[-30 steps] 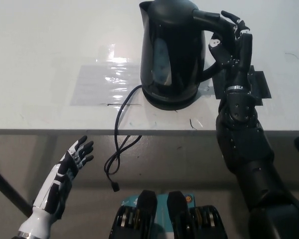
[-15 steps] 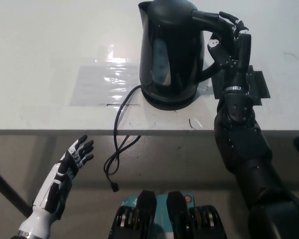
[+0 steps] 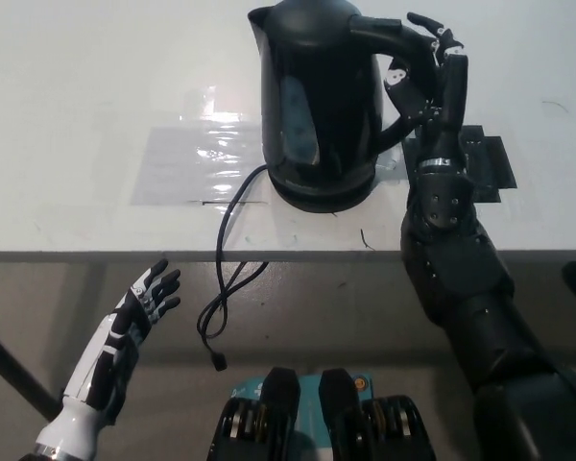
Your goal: A kettle and its base are kept separately on the desk infront of the robot and the robot uses its right hand to lift the kettle by its handle and places it on its base to align it correctly.
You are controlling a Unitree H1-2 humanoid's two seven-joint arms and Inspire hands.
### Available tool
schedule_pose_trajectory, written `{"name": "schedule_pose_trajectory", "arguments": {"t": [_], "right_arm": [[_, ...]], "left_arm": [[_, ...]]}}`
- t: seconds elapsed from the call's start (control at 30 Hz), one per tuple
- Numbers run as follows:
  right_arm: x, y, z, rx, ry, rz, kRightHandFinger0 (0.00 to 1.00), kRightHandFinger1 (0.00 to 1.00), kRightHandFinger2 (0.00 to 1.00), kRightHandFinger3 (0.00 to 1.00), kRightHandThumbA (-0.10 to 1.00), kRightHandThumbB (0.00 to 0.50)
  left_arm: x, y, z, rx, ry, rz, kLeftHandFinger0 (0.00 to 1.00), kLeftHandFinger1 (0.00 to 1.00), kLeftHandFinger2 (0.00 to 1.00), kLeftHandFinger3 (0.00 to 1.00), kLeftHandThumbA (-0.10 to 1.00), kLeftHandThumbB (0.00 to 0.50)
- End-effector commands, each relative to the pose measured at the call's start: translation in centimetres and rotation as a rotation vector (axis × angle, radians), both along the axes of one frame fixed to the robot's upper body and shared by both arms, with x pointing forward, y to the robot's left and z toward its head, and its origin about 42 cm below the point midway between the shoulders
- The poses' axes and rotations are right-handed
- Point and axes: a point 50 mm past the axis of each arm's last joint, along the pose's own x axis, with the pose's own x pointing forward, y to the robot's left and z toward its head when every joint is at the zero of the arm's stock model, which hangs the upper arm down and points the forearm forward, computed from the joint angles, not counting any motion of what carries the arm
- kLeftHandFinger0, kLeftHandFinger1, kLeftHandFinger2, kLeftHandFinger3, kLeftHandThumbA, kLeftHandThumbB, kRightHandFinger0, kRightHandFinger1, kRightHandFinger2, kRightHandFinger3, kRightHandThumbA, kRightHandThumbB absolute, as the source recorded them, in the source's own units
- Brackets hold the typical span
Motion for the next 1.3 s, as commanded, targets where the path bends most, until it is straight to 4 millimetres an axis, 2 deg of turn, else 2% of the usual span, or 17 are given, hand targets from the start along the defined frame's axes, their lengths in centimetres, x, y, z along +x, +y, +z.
{"name": "schedule_pose_trajectory", "arguments": {"t": [0.0, 0.07, 0.17, 0.3, 0.37, 0.47, 0.67, 0.77, 1.0, 1.1, 1.2, 1.27], "right_arm": [[0.1, 3.9, 2.3, -0.105, -0.067, 0.051, 0.00, 0.18, 0.61, 0.69, -0.10, 0.134], [0.0, 3.6, 2.1, -0.196, -0.129, 0.034, 0.00, 0.22, 0.64, 0.68, -0.10, 0.126], [-0.1, 3.2, 1.9, -0.267, -0.170, 0.007, 0.00, 0.21, 0.64, 0.69, -0.10, 0.135], [0.1, 1.6, 0.8, -0.364, -0.168, -0.014, 0.00, 0.22, 0.65, 0.70, -0.10, 0.103], [0.2, 0.9, 0.5, -0.393, -0.164, -0.022, 0.00, 0.26, 0.68, 0.72, -0.10, 0.112], [0.1, -0.1, 0.1, -0.408, -0.166, -0.042, 0.00, 0.25, 0.67, 0.70, -0.10, 0.120], [-0.1, -2.0, -0.9, -0.341, -0.130, -0.050, 0.00, 0.22, 0.61, 0.67, -0.10, 0.124], [-0.5, -3.6, -1.1, -0.306, -0.136, -0.082, 0.00, 0.20, 0.59, 0.63, -0.10, 0.117], [-0.5, -6.0, -1.3, -0.147, -0.098, -0.115, 0.00, 0.21, 0.59, 0.61, -0.10, 0.133], [-0.4, -6.4, -1.5, -0.101, -0.080, -0.124, 0.00, 0.17, 0.58, 0.63, -0.10, 0.123], [-0.4, -6.6, -1.6, -0.084, -0.074, -0.127, 0.00, 0.14, 0.55, 0.65, -0.10, 0.118], [-0.4, -6.7, -1.9, -0.073, -0.063, -0.126, 0.00, 0.13, 0.55, 0.65, -0.10, 0.133]], "left_arm": [[0.3, 0.3, 1.4, 0.005, -0.058, -0.012, 1.00, 1.00, 1.00, 1.00, 1.00, 0.022], [0.4, 0.3, 1.4, 0.002, -0.059, -0.010, 1.00, 1.00, 1.00, 1.00, 1.00, 0.031], [0.4, 0.3, 1.4, 0.002, -0.060, -0.005, 1.00, 1.00, 1.00, 1.00, 1.00, 0.038], [0.4, 0.3, 1.5, 0.005, -0.062, -0.006, 1.00, 1.00, 1.00, 1.00, 1.00, 0.030], [0.4, 0.3, 1.5, 0.006, -0.060, -0.005, 1.00, 1.00, 1.00, 1.00, 1.00, 0.025], [0.5, 0.3, 1.4, 0.003, -0.058, -0.010, 1.00, 1.00, 1.00, 1.00, 1.00, 0.029], [0.5, 0.3, 1.4, -0.006, -0.057, -0.005, 1.00, 1.00, 1.00, 1.00, 1.00, 0.007], [0.5, 0.4, 1.4, 0.007, -0.057, -0.001, 1.00, 1.00, 1.00, 1.00, 1.00, 0.018], [0.3, 0.3, 1.2, 0.000, -0.056, 0.002, 1.00, 1.00, 1.00, 1.00, 1.00, 0.005], [0.3, 0.3, 1.1, -0.003, -0.055, 0.003, 1.00, 1.00, 1.00, 1.00, 1.00, 0.000], [0.4, 0.3, 1.1, -0.001, -0.053, 0.003, 1.00, 1.00, 1.00, 1.00, 1.00, 0.022], [0.4, 0.3, 1.1, -0.006, -0.049, 0.005, 1.00, 1.00, 1.00, 1.00, 1.00, 0.009]]}}
